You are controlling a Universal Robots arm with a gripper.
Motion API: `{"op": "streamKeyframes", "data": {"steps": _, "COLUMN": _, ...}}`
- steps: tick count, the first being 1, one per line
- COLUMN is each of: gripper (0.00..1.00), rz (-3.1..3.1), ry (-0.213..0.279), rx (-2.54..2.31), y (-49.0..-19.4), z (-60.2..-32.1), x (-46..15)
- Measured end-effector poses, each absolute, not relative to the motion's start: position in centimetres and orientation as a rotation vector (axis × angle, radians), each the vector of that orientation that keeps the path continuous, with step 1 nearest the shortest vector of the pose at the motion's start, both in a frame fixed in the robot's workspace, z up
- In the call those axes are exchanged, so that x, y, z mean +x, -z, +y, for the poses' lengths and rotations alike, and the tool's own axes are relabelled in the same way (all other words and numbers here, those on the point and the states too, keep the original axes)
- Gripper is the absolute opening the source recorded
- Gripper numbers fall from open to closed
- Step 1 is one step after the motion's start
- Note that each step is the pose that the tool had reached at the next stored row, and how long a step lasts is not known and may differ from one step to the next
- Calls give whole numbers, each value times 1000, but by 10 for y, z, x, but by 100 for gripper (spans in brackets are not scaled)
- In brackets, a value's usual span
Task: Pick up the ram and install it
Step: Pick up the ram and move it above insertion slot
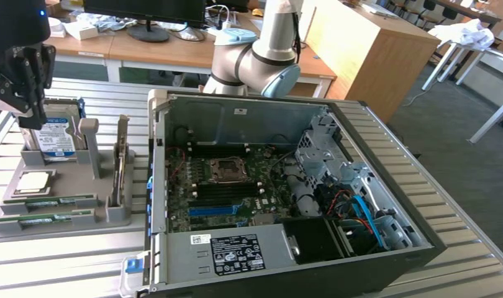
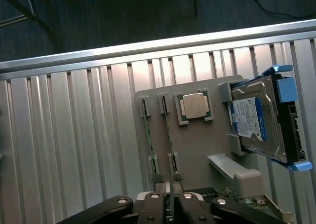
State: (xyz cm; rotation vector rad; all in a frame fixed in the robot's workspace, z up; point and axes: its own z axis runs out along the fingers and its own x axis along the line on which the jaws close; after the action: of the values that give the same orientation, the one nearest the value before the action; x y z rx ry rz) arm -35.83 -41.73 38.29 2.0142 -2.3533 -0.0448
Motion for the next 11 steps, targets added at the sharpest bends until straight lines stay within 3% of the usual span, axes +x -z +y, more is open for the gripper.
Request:
{"op": "streamKeyframes", "data": {"steps": 3, "gripper": 30, "rz": -2353, "ry": 45, "rx": 2014, "y": -383, "z": -417, "x": -358}}
{"op": "streamKeyframes", "data": {"steps": 11, "gripper": 30, "rz": -2316, "ry": 44, "rx": 2056, "y": -383, "z": -417, "x": -358}}
